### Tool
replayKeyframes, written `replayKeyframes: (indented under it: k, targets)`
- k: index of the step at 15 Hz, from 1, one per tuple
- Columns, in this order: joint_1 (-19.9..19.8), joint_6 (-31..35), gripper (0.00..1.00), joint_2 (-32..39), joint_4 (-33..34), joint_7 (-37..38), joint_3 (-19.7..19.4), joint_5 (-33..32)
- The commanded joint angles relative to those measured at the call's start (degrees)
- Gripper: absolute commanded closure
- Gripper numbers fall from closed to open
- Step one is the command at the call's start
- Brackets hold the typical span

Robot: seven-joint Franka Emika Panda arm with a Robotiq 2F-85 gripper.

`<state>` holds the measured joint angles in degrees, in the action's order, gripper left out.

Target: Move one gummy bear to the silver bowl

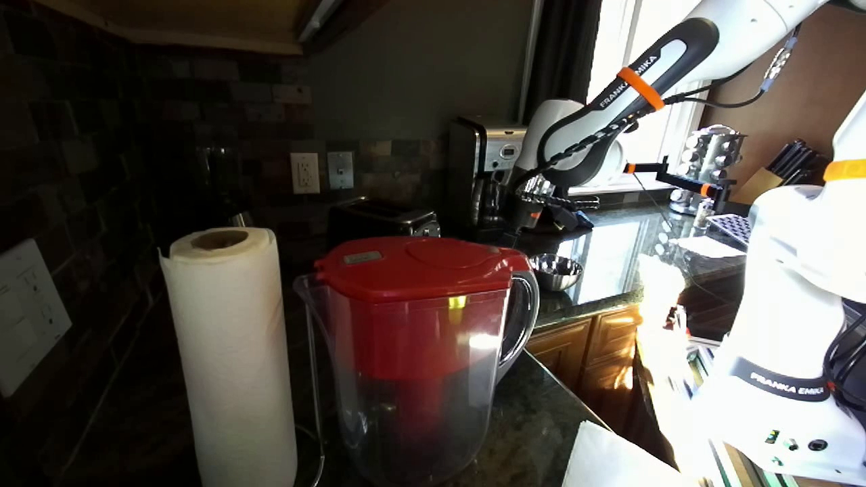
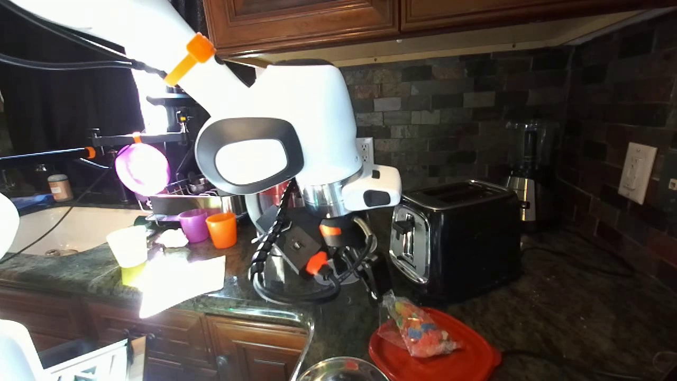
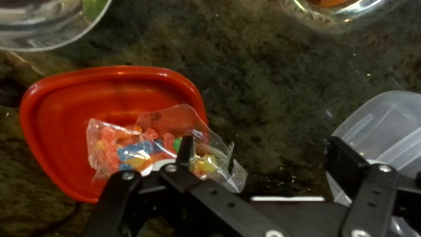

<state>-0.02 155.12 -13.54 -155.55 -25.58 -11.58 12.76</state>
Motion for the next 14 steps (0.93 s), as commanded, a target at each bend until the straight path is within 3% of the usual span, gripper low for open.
replayKeyframes:
  k: [1, 7, 14]
  targets:
    - [-1.63, -1.4, 0.0, 0.12, -1.66, 4.57, 0.27, -1.77]
    - [-2.51, 4.79, 0.0, 3.34, -1.56, 10.16, 1.0, -1.82]
    - [-2.82, 10.35, 0.0, 7.61, -1.2, 11.05, 1.36, -4.15]
